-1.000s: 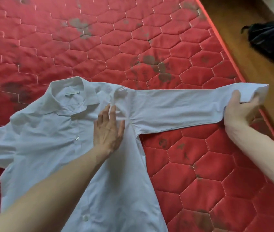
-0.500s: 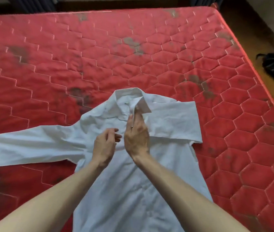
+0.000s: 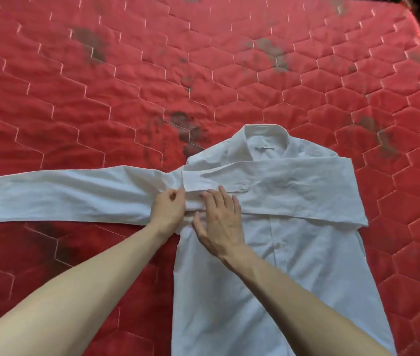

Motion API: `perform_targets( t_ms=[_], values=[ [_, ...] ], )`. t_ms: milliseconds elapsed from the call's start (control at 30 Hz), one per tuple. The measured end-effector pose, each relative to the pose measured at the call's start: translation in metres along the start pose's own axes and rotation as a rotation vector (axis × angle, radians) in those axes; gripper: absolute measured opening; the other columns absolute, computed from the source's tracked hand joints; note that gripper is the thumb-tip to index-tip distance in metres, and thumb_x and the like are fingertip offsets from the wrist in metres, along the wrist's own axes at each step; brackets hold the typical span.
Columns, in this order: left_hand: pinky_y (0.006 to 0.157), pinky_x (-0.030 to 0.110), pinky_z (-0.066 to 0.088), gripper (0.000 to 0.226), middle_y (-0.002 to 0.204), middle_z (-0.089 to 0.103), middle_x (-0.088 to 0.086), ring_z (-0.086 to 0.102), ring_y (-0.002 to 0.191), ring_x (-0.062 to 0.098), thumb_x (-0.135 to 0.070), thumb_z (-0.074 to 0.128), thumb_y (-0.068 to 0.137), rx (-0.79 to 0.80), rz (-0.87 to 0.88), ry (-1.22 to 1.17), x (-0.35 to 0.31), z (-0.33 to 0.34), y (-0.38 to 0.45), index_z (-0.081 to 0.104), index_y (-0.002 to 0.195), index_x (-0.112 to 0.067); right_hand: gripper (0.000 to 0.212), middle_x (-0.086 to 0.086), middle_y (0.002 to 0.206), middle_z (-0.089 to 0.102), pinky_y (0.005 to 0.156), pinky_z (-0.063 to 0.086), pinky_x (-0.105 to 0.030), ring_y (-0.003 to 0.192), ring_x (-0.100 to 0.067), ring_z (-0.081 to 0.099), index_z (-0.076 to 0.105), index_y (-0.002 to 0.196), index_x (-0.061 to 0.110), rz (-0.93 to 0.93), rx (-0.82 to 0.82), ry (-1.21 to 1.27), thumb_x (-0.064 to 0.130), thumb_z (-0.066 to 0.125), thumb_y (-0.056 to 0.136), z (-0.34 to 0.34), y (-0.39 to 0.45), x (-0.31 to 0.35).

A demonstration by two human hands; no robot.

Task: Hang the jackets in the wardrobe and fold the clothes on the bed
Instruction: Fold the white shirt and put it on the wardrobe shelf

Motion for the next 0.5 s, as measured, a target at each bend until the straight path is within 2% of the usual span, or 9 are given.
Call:
perform_targets(
  t_ms=[67,100,167,233,300,333,400,500],
  values=[
    [0.079,0.048,0.06,0.046,0.071,0.074,0.001,0.071,0.078,0.031,-0.05,0.042,0.092,-0.134,0.01,0.09,0.006,-0.019,-0.002,0.067,0.074,-0.017,0.035,-0.004,0.122,0.056,0.095,0.05,-0.05,0.112,-0.028,0.056,0.056,0.123,0.014,-0.003,-0.163,0.086,0.023,0.05,0.09,-0.007,-0.001,-0.006],
    [0.075,0.044,0.056,0.043,0.071,0.07,0.002,0.067,0.078,0.032,-0.043,0.041,0.098,-0.218,0.004,0.148,0.009,-0.032,-0.003,0.062,0.072,-0.016,0.033,-0.005,0.123,0.055,0.092,0.051,-0.049,0.11,-0.027,0.056,0.056,0.124,0.014,0.005,-0.196,0.105,0.019,0.049,0.092,-0.007,0.002,-0.009],
    [0.076,0.042,0.045,0.033,0.086,0.064,0.007,0.059,0.09,0.036,-0.034,0.043,0.104,-0.415,-0.037,0.27,0.016,-0.06,-0.002,0.055,0.081,-0.014,0.04,-0.007,0.14,0.051,0.102,0.049,-0.048,0.126,-0.028,0.052,0.053,0.139,0.013,0.009,-0.179,0.078,0.02,0.045,0.1,-0.001,0.012,-0.012],
    [0.092,0.048,0.042,0.022,0.116,0.06,0.017,0.052,0.115,0.039,-0.032,0.051,0.102,-0.625,-0.102,0.286,0.029,-0.091,0.003,0.055,0.104,-0.01,0.053,-0.006,0.162,0.038,0.118,0.036,-0.046,0.15,-0.028,0.035,0.039,0.157,0.017,-0.023,-0.052,0.008,0.032,0.034,0.106,0.014,0.02,-0.008],
    [0.104,0.051,0.035,0.043,0.141,0.044,0.022,0.04,0.131,0.041,-0.037,0.059,0.098,-0.796,-0.294,0.233,0.048,-0.123,0.007,0.047,0.125,-0.006,0.067,0.002,0.175,0.01,0.128,0.016,-0.047,0.161,-0.021,0.007,0.018,0.166,0.024,-0.045,0.146,-0.075,0.051,0.017,0.105,0.036,0.024,-0.006],
    [0.108,0.05,0.032,0.054,0.148,0.036,0.022,0.035,0.135,0.041,-0.041,0.061,0.097,-0.845,-0.406,0.171,0.056,-0.139,0.007,0.042,0.133,-0.005,0.073,0.007,0.175,-0.003,0.129,0.006,-0.047,0.161,-0.017,-0.006,0.007,0.167,0.026,-0.041,0.223,-0.116,0.058,0.01,0.102,0.047,0.025,-0.008],
    [0.115,0.046,0.024,0.07,0.156,0.026,0.022,0.029,0.14,0.041,-0.044,0.062,0.096,-0.889,-0.545,0.039,0.07,-0.166,0.008,0.033,0.143,-0.001,0.076,0.011,0.172,-0.021,0.127,-0.01,-0.043,0.158,-0.013,-0.022,-0.008,0.166,0.028,-0.036,0.265,-0.176,0.061,0.006,0.1,0.06,0.023,-0.013],
    [0.119,0.047,0.024,0.084,0.157,0.027,0.022,0.032,0.143,0.041,-0.05,0.069,0.093,-0.888,-0.562,-0.117,0.081,-0.202,0.019,0.031,0.147,0.001,0.076,0.015,0.165,-0.037,0.12,-0.027,-0.035,0.152,-0.01,-0.035,-0.022,0.162,0.031,-0.024,0.3,-0.2,0.064,0.003,0.098,0.067,0.022,-0.017]
  ],
)
Point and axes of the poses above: each hand's wrist, its own y-axis towards the middle knuckle, its own z-axis out of the palm, x = y × z, the point moved 5 cm from there along y, towards the middle knuckle
